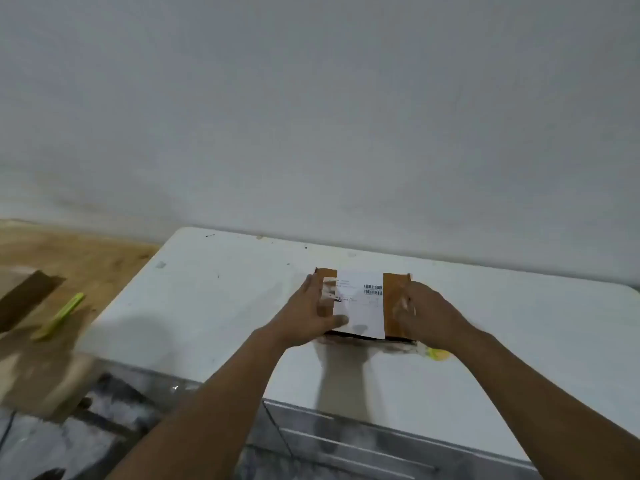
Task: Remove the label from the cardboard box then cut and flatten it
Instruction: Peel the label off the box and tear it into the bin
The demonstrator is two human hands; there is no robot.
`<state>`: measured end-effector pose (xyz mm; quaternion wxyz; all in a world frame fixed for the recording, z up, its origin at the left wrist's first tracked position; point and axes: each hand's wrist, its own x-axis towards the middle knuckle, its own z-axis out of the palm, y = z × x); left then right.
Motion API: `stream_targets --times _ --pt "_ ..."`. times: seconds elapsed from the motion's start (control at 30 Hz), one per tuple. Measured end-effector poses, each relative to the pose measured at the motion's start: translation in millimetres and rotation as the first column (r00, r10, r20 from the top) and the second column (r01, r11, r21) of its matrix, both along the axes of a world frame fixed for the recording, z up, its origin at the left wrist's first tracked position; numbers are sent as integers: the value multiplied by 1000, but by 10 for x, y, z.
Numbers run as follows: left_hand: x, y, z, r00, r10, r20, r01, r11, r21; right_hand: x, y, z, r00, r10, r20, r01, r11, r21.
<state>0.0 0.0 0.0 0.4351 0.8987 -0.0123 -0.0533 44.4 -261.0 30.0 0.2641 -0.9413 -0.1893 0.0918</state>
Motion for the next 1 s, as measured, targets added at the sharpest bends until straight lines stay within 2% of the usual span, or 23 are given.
stream_targets --times 0.13,0.33,0.47,0.73,1.0 --pt "-16 50 -220 993 -50 -104 53 998 32 224 170 -51 1000 -23 10 24 999 -34" --pt "-12 178 -417 998 -45 -43 47 998 44 531 504 -205 998 -62 -19 62 998 1" --pt "-32 175 -442 999 -40 1 40 998 42 683 759 -230 999 29 -33 -31 998 -53" --pt "-14 179 -493 999 -10 33 6 995 102 1090 1085 -157 964 156 -213 -192 969 -159" --pt "-19 175 -488 999 8 54 -14 994 109 1209 1122 -207 982 136 -128 -147 986 -81"
